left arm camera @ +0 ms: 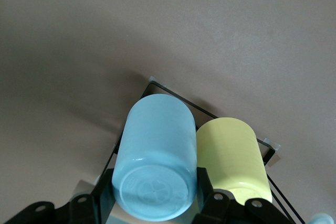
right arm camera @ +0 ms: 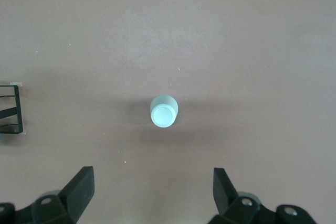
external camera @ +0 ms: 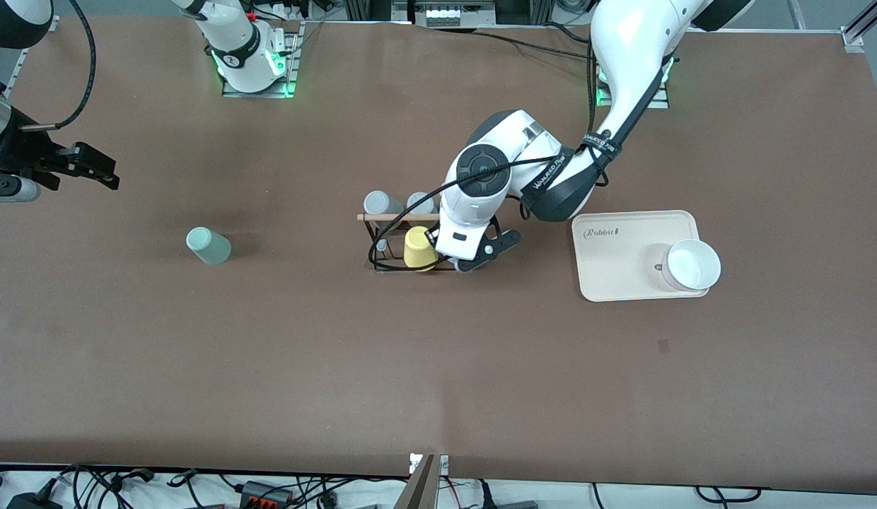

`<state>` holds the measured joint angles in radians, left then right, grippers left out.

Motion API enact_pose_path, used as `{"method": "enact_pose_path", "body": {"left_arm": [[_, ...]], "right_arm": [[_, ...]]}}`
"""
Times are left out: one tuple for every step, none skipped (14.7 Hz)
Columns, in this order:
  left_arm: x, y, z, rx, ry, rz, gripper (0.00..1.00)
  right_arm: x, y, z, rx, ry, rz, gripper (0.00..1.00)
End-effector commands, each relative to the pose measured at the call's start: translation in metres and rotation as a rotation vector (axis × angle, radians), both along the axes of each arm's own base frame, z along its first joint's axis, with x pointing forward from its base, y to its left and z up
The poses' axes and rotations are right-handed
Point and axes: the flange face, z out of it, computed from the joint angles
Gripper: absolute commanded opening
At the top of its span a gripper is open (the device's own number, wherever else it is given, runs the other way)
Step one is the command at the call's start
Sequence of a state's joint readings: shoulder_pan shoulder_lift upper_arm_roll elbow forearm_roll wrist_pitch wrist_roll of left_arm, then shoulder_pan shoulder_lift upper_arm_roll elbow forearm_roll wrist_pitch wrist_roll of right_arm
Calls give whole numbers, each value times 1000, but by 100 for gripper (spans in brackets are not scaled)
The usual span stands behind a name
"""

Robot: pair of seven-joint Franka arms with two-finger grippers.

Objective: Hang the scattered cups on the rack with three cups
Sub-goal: 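Lower the light blue cup onto the rack and open the left gripper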

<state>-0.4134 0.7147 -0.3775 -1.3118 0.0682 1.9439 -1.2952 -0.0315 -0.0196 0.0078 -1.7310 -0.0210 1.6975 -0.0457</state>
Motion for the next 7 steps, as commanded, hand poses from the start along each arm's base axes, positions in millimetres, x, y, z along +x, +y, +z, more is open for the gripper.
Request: {"method": "enact_pose_path", "body": {"left_arm": [[-7,-13,-14,17,5,-2,48],[-7,-13,-15,17,6,-5,48],[-7,-13,-15,17,6,-8,48],[-7,-13,-16,17,7,-8,48],[-7,-13,-17,18,8,-9,48],[-7,-13,-19,19,11,-9,48],[-10,-16,-21,21,11,-16,48]], "right_arm": [[1,1,4,10,-5,1,100],[1,1,4,9,-5,1,100],[2,1,3,9,-3,1,100],[2,1,3,10,-5,1,100],[2,0,2,10,-3,0,100],[2,1,1,9,-2,1,100],[3,0,2,9,-3,0,100]]}}
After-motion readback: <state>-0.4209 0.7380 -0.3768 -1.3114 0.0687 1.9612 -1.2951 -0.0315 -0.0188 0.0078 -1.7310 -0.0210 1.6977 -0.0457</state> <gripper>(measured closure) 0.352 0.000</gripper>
